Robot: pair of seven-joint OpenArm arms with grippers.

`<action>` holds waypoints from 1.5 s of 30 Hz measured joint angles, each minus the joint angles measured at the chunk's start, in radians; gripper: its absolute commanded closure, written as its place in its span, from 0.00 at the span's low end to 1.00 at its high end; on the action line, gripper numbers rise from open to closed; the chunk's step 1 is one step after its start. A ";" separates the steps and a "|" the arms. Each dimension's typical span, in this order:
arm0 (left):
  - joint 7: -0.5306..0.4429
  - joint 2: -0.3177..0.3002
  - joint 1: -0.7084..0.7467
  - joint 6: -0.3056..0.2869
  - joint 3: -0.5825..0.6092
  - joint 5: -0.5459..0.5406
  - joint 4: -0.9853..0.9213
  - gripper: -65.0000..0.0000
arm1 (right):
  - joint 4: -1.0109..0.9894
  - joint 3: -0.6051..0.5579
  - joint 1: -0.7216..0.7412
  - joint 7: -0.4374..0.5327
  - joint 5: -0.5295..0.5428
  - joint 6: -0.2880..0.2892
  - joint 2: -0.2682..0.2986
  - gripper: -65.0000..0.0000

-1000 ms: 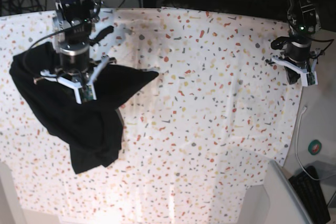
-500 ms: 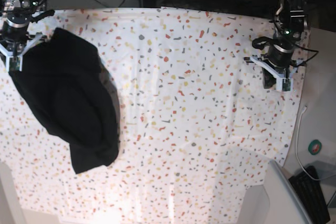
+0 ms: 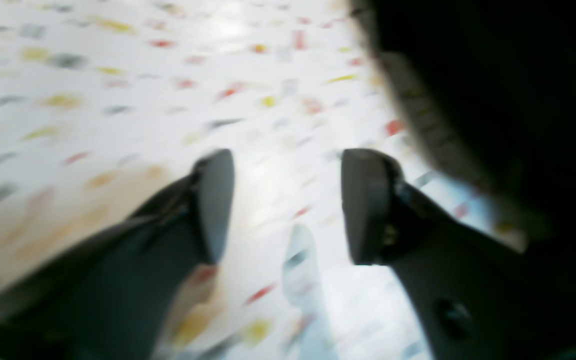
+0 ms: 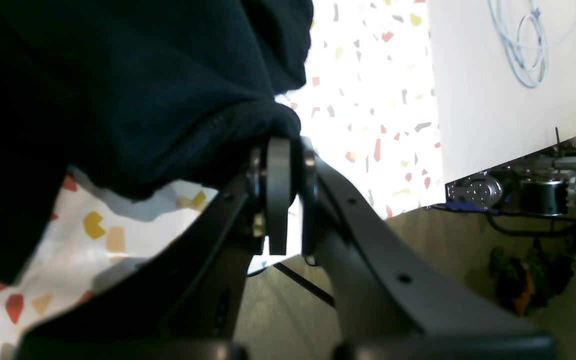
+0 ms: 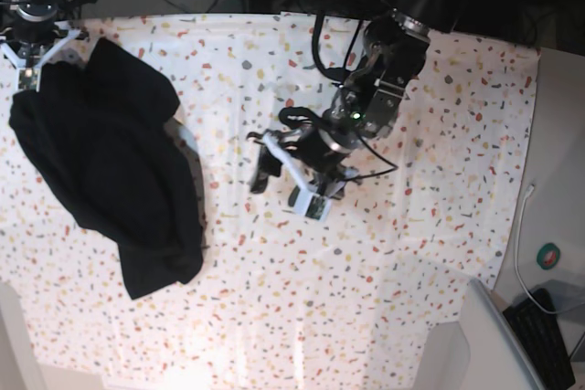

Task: Layout the t-shirt on the table in an organized manner, then fold the t-shirt properly
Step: 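Grasp the shirt edge with the left gripper and pull it toward itself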

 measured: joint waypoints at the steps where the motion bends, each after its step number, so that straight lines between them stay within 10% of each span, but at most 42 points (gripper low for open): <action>1: -0.004 0.014 -0.029 -0.001 0.020 -0.029 -0.024 0.35 | 0.000 0.000 0.003 0.001 -0.002 -0.001 0.000 1.00; 10: -0.019 0.086 -0.290 0.008 0.238 -0.393 -0.379 0.33 | 0.000 -0.003 0.009 0.004 -0.003 0.000 0.003 1.00; 13: -0.024 0.163 -0.376 -0.006 0.296 -0.422 -0.512 0.33 | 0.000 -0.003 0.011 0.004 -0.004 0.000 0.003 1.00; 17: -0.038 0.221 -0.409 -0.165 0.301 -0.428 -0.611 0.33 | 0.000 -0.003 0.011 0.005 -0.003 0.000 0.003 1.00; 24: -0.107 0.196 -0.407 -0.145 0.303 -0.429 -0.749 0.35 | 0.000 -0.003 0.010 0.004 -0.003 -0.001 0.002 1.00; 27: -0.112 0.201 -0.388 -0.146 0.300 -0.430 -0.757 0.53 | 0.000 -0.003 0.011 0.005 -0.003 0.000 0.003 1.00; 30: -0.111 0.214 -0.369 -0.154 0.301 -0.432 -0.755 1.00 | 0.000 -0.003 0.011 0.005 -0.003 0.000 -0.003 1.00; 41: -0.084 0.135 -0.248 -0.161 0.147 -0.433 -0.629 1.00 | 0.000 -0.003 0.019 0.005 0.002 0.003 -0.005 1.00; 45: 0.020 0.023 -0.097 -0.161 -0.026 -0.425 -0.377 1.00 | 0.003 -0.007 0.035 0.009 0.005 0.108 -0.012 1.00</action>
